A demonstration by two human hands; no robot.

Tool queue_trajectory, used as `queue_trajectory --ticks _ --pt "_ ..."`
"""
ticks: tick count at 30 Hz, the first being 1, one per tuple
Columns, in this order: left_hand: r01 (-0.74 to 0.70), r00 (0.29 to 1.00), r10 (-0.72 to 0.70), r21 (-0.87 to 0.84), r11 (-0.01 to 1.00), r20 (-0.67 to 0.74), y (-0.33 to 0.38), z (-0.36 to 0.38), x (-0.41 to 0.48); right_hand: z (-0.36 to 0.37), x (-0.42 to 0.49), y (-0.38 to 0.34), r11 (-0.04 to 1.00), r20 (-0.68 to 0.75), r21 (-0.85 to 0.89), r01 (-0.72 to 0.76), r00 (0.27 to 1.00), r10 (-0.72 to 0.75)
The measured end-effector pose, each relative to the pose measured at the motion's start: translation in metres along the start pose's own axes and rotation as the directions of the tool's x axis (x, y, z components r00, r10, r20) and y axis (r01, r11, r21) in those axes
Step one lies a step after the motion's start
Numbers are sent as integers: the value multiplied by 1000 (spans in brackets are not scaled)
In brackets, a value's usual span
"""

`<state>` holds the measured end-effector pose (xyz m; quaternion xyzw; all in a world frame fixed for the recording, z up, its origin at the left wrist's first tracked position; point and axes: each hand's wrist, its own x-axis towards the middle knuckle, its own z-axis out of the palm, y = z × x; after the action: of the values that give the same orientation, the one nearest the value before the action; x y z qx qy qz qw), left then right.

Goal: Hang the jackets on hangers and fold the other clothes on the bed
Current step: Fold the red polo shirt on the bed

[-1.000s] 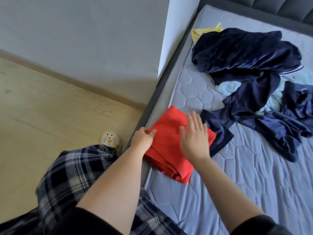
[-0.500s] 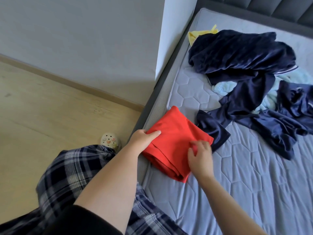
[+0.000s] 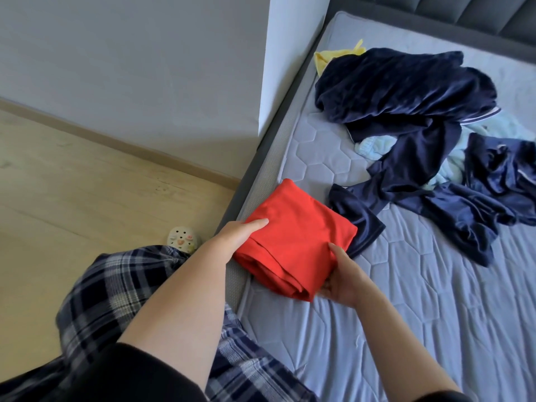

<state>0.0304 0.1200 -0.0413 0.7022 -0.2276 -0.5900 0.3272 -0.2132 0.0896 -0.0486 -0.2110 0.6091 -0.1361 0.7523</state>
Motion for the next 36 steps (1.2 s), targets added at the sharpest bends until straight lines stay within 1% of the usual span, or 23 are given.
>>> queue_trajectory --ticks 2,4,6,8,9,11,15,18,21,24,27,29,31,34,36 --pt "40 998 -39 -28 999 46 1 3 -1 -2 -1 2 984 126 175 -11 992 -11" --pt "103 987 -101 -5 995 127 1 4 -2 -5 -2 3 963 169 270 6 984 -54" --pt "177 959 -178 25 984 222 1 4 -3 -8 -3 2 954 192 298 26 978 -86" --pt "257 919 -245 1 966 310 1 7 -6 -13 -4 0 957 221 290 18 972 -85" --pt "284 902 -263 -11 959 341 0 10 -8 -15 -5 -2 960 227 281 19 970 -86" --pt "288 890 -266 -4 958 370 -2 14 -8 -17 -6 -7 965 224 258 37 970 -97" --pt "207 926 -207 34 978 316 -4 19 -6 -9 -7 -9 970 192 236 56 976 -104" --pt "150 959 -154 39 988 239 -5 17 -3 -3 -8 -7 956 183 287 59 976 -115" --pt "102 970 -116 76 992 214 -5 18 -2 -1 -12 -5 947 192 315 58 973 -124" --pt "82 975 -91 51 995 201 0 17 -6 1 -21 -9 965 171 242 102 974 -146" --pt "136 963 -123 -38 990 241 5 11 -15 9 -32 -20 958 147 224 177 966 -212" --pt "172 950 -120 -161 972 289 9 7 -20 17 -40 -29 946 148 262 191 961 -235" --pt "168 954 -77 -304 938 289 12 2 -26 28 -48 -38 937 147 289 198 958 -247" --pt "142 968 -20 -479 866 251 21 -6 -41 48 -60 -50 925 161 309 222 946 -281" --pt "88 970 65 -586 805 234 30 -14 -53 64 -70 -60 920 190 304 248 930 -314"
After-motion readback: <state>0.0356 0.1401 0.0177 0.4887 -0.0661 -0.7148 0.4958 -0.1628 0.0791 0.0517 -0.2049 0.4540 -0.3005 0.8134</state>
